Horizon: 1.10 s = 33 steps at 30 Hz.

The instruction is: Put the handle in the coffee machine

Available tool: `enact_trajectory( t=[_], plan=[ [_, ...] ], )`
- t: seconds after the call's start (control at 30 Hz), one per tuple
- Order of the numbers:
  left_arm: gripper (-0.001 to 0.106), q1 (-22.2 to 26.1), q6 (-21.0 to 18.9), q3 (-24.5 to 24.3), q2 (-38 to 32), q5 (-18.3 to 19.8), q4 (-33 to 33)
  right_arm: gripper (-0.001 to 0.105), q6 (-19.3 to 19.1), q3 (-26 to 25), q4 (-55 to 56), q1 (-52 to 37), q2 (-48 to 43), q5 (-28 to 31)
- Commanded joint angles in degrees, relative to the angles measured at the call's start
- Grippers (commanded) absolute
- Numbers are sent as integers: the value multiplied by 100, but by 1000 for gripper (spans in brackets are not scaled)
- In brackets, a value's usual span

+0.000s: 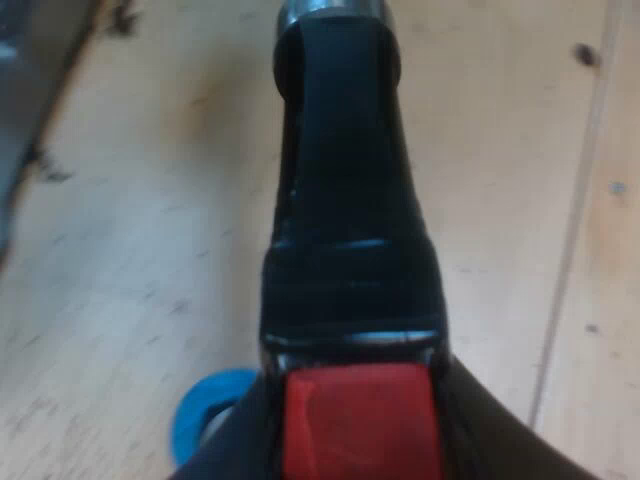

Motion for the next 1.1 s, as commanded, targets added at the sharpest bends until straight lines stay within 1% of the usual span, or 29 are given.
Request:
enact_trajectory(
  t=[0.03,0.13,0.23,0.27,0.37,0.43,0.5,0.53,0.57,0.63,0.73,0.8,0.83,0.9,0.97,1.0,1.1],
  plan=[
    [0,242,9,-63,-31,254,-82,67,-31,-26,-119,85,23,422],
    [0,560,65,-63,-31,265,-155,66,-102,-12,-352,91,99,592],
    [0,810,75,-63,-31,331,-387,66,-278,31,-668,91,223,824],
    [0,939,75,-63,-31,395,-476,66,-431,29,-814,91,308,909],
    [0,1259,75,-63,-9,513,-690,66,-602,29,-1246,91,533,1055],
    [0,1412,75,-63,75,625,-820,66,-635,29,-1533,91,684,1215],
    [0,1593,202,-63,285,793,-871,66,-634,29,-1821,91,856,1319],
    [0,1619,278,-63,347,838,-872,66,-634,29,-1872,91,903,1319],
    [0,1692,436,-63,451,922,-907,66,-646,29,-2021,91,991,1333],
    [0,1795,578,-63,588,987,-1002,66,-762,29,-2213,110,1106,1421],
    [0,1958,646,-63,791,1015,-1243,66,-825,29,-2427,220,1305,1820],
    [0,2087,866,-63,951,1175,-1363,66,-824,29,-2623,296,1439,2070],
    [0,2099,885,-63,994,1199,-1405,66,-824,29,-2653,309,1477,2124],
    [0,2153,1010,-63,1145,1205,-1571,66,-838,29,-2834,391,1618,2464],
    [0,2170,1027,-63,1263,1226,-1700,66,-838,29,-2942,417,1741,2651],
    [0,2168,1092,-63,1333,1313,-1757,66,-813,29,-3000,415,1808,2686],
    [0,2168,1113,-63,1536,1504,-1907,66,-793,29,-3209,415,1991,2714]
  ],
)
